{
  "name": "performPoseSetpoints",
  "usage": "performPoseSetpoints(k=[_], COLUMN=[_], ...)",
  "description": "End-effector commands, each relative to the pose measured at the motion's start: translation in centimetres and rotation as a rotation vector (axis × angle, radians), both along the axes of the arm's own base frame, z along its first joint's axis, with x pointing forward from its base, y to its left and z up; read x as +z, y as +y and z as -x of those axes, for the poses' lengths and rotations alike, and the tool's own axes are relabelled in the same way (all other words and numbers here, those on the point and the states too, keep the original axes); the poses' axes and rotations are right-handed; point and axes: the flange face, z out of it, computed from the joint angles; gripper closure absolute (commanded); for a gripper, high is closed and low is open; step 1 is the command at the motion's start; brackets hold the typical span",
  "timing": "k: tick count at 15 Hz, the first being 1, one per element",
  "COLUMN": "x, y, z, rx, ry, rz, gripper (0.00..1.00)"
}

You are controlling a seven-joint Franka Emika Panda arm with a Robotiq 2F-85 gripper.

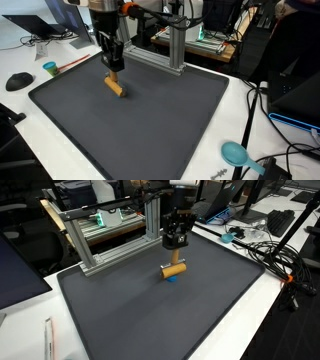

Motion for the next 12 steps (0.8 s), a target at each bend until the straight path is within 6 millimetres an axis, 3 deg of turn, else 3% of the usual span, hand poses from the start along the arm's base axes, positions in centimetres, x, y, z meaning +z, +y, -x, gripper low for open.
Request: performPoseSetpoints(k=[1, 12], x=[0.2, -1.1], y=[-0.2, -0.2], z=[-0.5, -0.7], rx=[-0.004, -0.016], ry=[0.019, 0.036], rz=[-0.028, -0.033], gripper=[0.77, 0.77])
